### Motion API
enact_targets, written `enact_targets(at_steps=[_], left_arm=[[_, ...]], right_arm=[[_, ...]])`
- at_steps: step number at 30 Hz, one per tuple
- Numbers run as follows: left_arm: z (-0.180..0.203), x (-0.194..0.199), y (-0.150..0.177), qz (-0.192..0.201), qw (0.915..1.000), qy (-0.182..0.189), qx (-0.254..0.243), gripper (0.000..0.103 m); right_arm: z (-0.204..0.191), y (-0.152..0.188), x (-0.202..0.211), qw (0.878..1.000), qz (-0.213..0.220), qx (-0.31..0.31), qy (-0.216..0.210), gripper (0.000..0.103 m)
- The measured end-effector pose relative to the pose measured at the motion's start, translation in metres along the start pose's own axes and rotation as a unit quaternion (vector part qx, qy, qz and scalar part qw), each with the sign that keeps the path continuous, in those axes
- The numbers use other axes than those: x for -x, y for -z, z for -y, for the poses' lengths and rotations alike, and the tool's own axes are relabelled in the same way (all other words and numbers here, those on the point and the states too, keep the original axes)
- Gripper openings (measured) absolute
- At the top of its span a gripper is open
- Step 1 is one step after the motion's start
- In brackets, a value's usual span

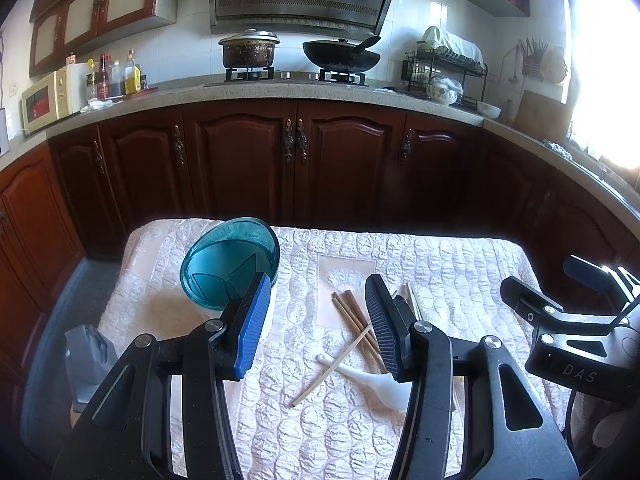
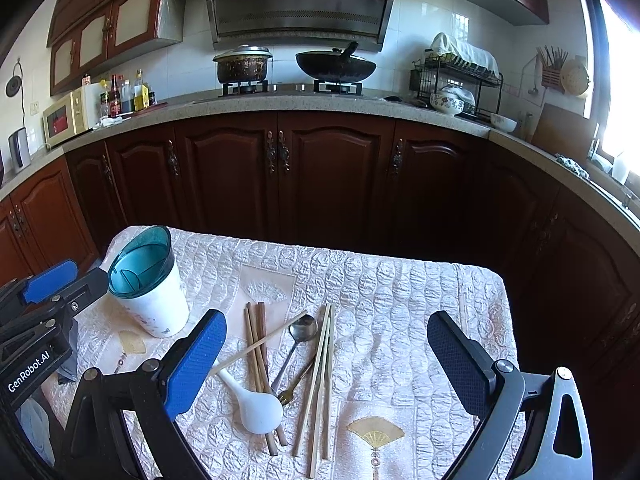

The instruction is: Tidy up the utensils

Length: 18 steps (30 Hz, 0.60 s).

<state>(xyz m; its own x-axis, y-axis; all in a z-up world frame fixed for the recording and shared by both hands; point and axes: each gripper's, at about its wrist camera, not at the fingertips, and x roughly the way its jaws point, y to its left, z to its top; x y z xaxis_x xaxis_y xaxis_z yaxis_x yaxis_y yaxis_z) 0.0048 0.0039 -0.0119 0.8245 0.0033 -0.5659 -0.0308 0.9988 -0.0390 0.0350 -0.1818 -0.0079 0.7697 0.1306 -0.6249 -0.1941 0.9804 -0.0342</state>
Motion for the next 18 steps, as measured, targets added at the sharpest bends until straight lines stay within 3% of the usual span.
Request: enact_targets(at_steps=[18], left_arm=[[0.0009,-0.0066,0.0016,-0.001,1.0000,0.004,-0.004,0.049]], right_arm=[[0.0028,0.0027,-0.0093,1.000,-0.014,-0.001,0.004,0.100]])
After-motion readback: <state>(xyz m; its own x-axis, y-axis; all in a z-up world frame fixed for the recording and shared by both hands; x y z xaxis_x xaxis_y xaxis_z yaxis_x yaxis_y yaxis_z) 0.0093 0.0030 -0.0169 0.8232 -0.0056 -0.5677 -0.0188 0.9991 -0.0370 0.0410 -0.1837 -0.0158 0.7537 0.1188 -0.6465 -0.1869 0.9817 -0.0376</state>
